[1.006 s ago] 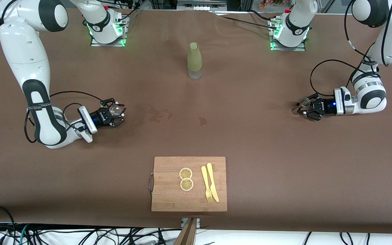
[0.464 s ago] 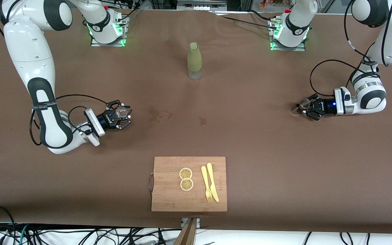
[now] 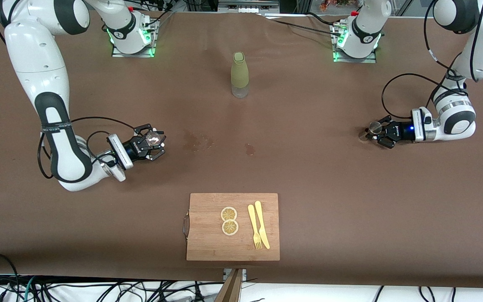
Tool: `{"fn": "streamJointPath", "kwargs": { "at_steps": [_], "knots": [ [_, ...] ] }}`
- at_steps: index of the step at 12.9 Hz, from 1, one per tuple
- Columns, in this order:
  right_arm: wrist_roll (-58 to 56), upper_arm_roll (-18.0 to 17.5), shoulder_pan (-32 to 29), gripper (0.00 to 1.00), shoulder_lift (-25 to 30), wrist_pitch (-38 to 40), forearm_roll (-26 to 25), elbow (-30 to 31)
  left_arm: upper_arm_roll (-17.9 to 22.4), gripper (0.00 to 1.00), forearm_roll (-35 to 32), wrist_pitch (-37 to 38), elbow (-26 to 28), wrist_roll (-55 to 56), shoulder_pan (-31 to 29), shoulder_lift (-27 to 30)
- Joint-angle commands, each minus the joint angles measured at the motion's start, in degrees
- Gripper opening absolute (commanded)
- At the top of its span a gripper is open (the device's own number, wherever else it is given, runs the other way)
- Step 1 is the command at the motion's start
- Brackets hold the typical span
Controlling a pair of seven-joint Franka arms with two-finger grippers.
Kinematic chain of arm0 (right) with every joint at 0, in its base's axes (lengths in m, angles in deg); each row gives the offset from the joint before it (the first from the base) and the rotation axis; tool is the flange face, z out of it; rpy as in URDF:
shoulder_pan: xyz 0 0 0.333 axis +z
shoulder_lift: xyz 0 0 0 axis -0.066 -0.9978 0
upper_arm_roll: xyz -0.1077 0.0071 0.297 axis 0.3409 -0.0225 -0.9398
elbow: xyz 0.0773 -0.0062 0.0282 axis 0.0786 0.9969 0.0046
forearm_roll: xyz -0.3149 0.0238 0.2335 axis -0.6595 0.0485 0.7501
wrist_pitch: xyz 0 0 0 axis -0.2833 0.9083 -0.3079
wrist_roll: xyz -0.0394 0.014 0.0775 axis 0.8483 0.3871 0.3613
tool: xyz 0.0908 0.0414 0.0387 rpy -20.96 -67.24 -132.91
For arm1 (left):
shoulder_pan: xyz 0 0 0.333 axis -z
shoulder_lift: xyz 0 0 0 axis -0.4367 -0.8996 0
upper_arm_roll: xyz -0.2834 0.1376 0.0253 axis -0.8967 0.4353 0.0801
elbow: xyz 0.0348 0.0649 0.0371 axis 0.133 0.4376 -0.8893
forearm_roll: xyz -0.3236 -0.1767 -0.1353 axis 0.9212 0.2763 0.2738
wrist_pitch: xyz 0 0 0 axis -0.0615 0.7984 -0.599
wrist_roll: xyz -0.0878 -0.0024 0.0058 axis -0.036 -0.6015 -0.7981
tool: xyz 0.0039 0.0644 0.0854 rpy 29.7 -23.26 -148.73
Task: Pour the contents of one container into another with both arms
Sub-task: 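Lift the glass cup with the right gripper while the left gripper carries the jigger, then bring the glass cup above the jigger held by the left gripper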
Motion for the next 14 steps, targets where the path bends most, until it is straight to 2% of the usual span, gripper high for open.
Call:
{"fn": "streamJointPath", "kwargs": {
  "at_steps": [1, 3, 5, 9, 12, 14],
  "knots": [
    [1.36, -0.56, 0.33, 0.19, 3.65, -3.75, 0.35, 2.41, -1.51, 0.00, 3.39, 0.71, -0.23, -5.91, 3.27, -0.37],
    [1.80, -0.65, 0.94, 0.19, 4.19, -6.74, 1.83, 2.59, -3.89, 0.00, 6.03, 0.44, -0.24, -2.66, 5.38, -0.37],
    [1.89, -0.65, 1.73, 0.19, 4.45, -9.73, 5.95, 2.51, -7.66, 0.00, 9.36, -0.17, -0.50, -1.51, 7.40, -0.45],
    [1.89, -0.56, 3.66, 0.19, 5.42, -14.40, 9.74, 3.29, -14.17, 0.00, 13.40, -8.49, -2.34, -0.37, 13.81, -0.54],
    [1.80, -0.56, 5.07, 0.19, 5.68, -18.35, 11.58, 3.73, -17.61, 0.00, 24.80, -13.08, -2.35, 0.34, 19.17, -1.59],
    [1.37, -0.56, 6.56, 0.19, 6.12, -22.12, 16.23, 4.52, -17.88, 0.00, 31.06, -14.14, -2.43, 0.34, 22.77, -2.21]
  ]
}}
